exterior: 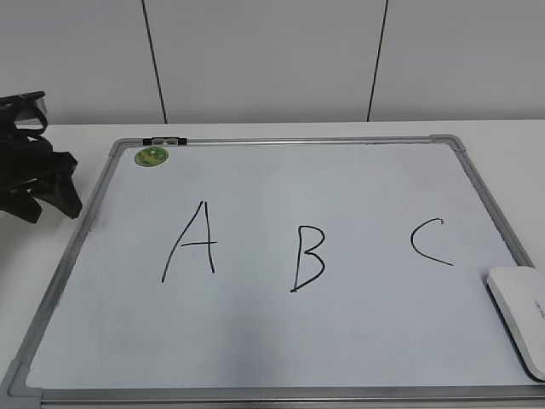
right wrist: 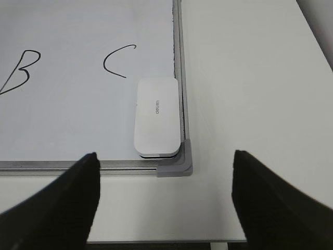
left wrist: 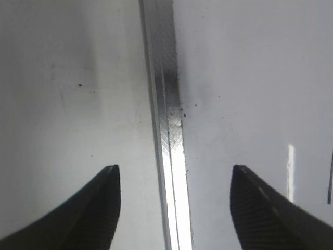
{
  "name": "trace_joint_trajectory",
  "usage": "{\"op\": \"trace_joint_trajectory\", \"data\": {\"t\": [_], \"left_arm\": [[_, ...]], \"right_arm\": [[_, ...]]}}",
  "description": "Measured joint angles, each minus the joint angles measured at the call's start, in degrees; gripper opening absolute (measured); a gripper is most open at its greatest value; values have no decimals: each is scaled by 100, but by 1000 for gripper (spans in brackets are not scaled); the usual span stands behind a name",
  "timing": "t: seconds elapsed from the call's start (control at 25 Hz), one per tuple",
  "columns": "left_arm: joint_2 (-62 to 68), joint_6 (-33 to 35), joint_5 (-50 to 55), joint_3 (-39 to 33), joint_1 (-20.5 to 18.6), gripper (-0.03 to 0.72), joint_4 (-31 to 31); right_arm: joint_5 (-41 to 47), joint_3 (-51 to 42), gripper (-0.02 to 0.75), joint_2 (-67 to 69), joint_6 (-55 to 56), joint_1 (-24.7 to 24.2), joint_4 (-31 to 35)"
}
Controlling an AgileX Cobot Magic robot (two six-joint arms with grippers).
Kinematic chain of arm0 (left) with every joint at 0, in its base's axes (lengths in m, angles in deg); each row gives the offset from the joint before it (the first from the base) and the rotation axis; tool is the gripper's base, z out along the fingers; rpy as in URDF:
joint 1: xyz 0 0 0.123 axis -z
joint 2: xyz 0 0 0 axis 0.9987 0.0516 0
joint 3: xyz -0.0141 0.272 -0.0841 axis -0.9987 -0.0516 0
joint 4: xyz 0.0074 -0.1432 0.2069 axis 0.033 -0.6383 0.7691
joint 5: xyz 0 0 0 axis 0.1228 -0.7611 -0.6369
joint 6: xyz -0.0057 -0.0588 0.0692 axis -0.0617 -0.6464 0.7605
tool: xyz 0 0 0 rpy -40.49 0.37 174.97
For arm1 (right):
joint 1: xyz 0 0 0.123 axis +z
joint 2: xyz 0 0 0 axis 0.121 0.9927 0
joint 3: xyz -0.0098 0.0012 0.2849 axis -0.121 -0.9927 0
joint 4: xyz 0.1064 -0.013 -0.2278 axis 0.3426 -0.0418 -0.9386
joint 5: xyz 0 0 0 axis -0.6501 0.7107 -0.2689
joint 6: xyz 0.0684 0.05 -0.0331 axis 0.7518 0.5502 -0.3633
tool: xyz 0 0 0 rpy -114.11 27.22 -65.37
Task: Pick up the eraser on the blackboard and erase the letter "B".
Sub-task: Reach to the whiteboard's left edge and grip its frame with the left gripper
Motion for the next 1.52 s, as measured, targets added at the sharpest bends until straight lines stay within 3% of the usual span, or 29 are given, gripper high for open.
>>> {"op": "trace_joint_trajectory", "data": {"t": [0.52, 0.76, 1.28, 1.52], "left_arm": [[800, 77, 212, 599, -9, 399, -21], [930, 95, 220, 688, -9, 323, -21], [1197, 158, 198, 707, -22, 279, -29], [1197, 168, 198, 707, -22, 153, -79]], "right_arm": [[0, 0, 587, 0, 0, 0, 0], [0, 0, 587, 0, 0, 0, 0], [0, 0, 587, 0, 0, 0, 0], [0, 0, 587, 0, 0, 0, 0]]}}
